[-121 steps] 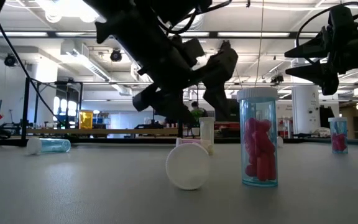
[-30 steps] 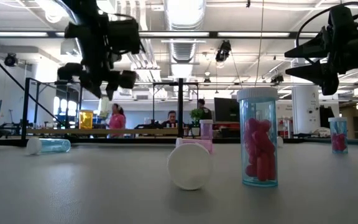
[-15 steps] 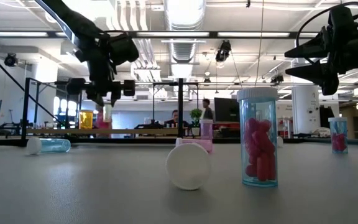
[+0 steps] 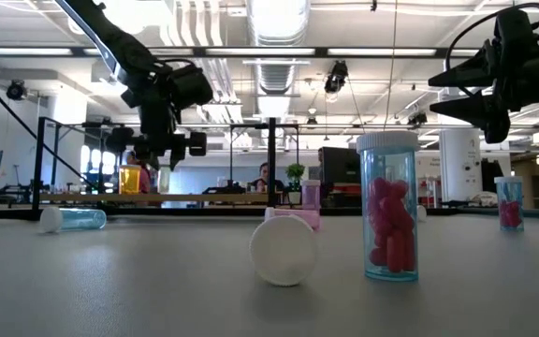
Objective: Pick and place medicine bottles onto shelf by color
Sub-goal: Put the middle yellow pill bottle on the shelf
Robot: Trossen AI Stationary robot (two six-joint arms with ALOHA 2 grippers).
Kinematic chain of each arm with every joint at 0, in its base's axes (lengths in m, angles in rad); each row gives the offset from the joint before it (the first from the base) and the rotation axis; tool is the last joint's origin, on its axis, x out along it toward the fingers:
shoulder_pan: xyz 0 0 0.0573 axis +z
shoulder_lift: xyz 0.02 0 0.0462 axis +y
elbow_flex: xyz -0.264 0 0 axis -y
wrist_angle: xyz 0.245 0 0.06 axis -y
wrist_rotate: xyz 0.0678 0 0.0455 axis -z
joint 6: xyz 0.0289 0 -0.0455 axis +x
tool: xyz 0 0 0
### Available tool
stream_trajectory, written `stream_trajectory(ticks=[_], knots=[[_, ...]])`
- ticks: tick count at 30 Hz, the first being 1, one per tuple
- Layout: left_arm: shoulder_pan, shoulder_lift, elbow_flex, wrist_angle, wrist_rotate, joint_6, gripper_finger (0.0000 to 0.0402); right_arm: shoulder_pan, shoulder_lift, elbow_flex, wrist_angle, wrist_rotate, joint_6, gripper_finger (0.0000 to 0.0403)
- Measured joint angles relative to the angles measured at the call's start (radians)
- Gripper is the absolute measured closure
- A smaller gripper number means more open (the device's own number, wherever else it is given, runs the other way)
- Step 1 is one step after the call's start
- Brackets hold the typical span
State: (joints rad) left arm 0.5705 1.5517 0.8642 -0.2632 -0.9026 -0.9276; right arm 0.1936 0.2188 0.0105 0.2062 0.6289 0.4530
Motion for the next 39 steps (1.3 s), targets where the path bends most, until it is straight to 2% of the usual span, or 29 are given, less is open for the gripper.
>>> stream_trajectory(ticks=[39], knots=[[0.018,0.0,-0.005,0.02,0.014,0.0,0.0292,0.0,0.0,0.0,0.0,0.0,0.0,0.0165]])
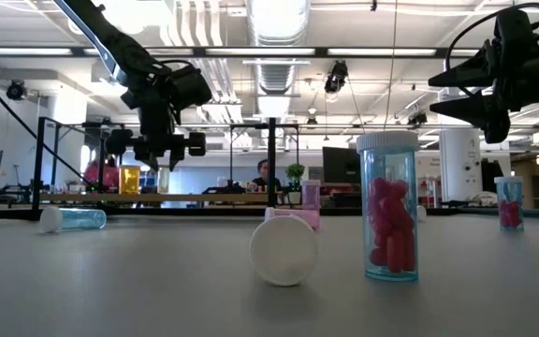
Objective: Pick and place medicine bottles onto shelf by color
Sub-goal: Put the middle yellow pill bottle on the shelf
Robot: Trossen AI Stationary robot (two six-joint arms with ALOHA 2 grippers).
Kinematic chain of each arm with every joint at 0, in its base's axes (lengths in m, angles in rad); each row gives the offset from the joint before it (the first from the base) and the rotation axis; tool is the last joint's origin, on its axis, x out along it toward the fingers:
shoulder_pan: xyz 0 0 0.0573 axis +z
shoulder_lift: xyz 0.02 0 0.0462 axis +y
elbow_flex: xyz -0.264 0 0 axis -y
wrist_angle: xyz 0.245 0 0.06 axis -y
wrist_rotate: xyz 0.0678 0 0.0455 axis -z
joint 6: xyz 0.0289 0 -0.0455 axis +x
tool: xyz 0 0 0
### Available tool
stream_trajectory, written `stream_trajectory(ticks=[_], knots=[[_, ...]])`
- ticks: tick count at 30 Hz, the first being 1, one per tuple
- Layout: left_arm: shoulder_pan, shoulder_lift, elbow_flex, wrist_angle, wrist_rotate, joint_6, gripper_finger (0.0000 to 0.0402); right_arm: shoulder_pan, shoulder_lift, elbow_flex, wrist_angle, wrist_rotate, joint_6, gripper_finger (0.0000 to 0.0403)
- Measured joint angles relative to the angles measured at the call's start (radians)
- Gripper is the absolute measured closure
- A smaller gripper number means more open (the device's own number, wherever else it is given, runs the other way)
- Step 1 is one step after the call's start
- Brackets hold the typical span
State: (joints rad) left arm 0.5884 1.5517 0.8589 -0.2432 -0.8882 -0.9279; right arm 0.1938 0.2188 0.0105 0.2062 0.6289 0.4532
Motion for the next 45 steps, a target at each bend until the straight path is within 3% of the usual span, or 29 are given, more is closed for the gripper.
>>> stream_trajectory(ticks=[45], knots=[[0.014,0.031,0.0,0.051,-0.005,0.1,0.0292,0.0,0.0,0.0,0.0,0.0,0.0,0.0165]])
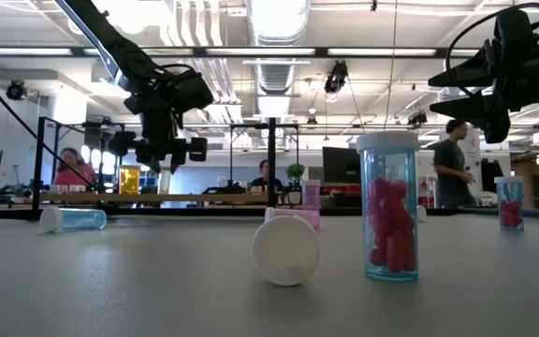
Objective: Pick and place medicine bottles onto shelf by color
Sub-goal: Put the middle yellow pill bottle on the shelf
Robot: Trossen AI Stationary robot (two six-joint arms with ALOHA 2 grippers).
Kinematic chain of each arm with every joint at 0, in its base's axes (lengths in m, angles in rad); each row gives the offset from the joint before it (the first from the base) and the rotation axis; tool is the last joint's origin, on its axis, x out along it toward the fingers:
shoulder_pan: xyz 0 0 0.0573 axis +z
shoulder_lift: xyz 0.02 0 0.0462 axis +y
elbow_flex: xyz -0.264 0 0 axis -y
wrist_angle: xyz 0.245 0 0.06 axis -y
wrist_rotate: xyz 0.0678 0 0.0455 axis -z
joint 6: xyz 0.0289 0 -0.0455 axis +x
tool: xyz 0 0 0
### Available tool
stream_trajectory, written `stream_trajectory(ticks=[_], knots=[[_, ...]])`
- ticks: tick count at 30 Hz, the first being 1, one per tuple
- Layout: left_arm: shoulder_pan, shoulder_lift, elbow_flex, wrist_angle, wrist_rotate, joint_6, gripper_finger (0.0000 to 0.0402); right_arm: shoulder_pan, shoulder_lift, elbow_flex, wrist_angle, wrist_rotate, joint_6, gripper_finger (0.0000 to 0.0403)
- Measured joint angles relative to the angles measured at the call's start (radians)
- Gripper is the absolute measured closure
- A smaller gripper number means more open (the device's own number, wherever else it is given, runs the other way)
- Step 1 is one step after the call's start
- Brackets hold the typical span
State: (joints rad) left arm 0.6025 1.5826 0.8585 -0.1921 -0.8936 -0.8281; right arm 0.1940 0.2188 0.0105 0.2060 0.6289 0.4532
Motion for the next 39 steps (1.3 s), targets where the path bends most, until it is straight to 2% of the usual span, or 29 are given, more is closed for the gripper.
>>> stream_trajectory(ticks=[35,39], knots=[[-0.001,-0.003,0.0,0.001,0.008,-0.03,0.0292,0.0,0.0,0.0,0.0,0.0,0.0,0.0165],[-0.001,-0.003,0.0,0.0,0.011,-0.029,0.0279,0.0,0.0,0.0,0.0,0.0,0.0,0.0165]])
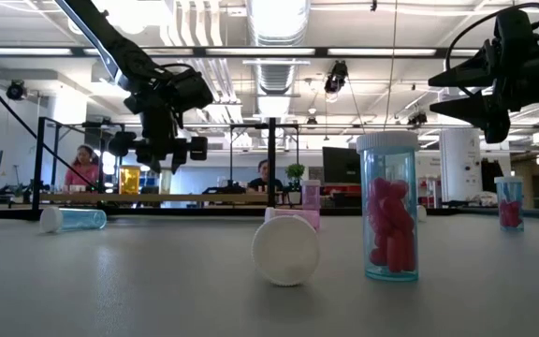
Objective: Pick and place medicine bottles onto shelf by color
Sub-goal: Put the middle yellow pill bottle on the shelf, then put the middle pink pill bottle on the shelf
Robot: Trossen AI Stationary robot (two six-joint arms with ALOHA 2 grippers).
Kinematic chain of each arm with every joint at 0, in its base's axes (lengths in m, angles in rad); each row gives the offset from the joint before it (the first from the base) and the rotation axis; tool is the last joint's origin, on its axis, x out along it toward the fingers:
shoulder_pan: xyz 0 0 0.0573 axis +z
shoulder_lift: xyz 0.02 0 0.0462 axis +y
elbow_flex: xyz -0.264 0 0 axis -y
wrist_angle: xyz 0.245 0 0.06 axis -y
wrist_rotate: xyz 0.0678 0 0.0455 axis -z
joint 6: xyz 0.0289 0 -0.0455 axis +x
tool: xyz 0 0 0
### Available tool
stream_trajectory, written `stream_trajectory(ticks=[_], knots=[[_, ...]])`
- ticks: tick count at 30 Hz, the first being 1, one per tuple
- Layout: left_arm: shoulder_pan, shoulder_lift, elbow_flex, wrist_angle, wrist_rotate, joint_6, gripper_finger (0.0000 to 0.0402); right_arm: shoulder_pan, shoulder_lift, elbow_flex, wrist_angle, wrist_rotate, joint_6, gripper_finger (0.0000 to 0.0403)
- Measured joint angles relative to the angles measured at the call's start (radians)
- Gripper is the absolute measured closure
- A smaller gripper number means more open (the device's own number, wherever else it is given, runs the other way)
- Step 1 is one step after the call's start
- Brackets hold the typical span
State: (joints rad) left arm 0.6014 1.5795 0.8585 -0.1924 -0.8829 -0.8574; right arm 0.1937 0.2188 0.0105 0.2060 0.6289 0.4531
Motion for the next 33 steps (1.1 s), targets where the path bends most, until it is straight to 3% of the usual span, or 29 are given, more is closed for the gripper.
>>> stream_trajectory(ticks=[14,33], knots=[[-0.003,-0.011,0.0,-0.002,-0.001,0.006,0.0156,0.0,0.0,0.0,0.0,0.0,0.0,0.0165],[-0.127,-0.118,0.0,-0.054,-0.008,0.054,0.0143,0.0,0.0,0.0,0.0,0.0,0.0,0.0165]])
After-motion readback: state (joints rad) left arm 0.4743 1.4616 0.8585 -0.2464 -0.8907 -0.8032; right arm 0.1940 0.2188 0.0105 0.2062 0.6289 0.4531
